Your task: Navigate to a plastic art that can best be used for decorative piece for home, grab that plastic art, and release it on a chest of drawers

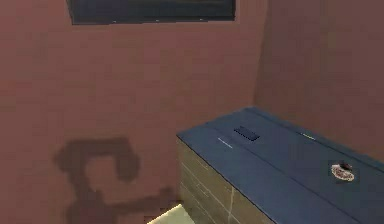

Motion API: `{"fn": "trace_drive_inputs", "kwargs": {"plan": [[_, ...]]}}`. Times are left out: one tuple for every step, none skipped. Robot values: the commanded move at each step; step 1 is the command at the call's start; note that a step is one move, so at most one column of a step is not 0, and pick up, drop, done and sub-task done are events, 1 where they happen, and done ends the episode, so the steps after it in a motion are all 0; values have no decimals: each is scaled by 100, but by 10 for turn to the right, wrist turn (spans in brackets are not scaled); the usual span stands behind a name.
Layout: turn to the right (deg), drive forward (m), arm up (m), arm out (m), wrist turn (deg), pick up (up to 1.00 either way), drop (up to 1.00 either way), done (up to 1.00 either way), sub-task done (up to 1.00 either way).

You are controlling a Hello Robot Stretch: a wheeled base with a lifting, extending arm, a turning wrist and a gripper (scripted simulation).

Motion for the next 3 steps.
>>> {"fn": "trace_drive_inputs", "kwargs": {"plan": [[450,0,0,0,0,0,0,0,0],[450,0,0,0,0,0,0,0,0],[240,0,0,0,0,0,0,0,0]]}}
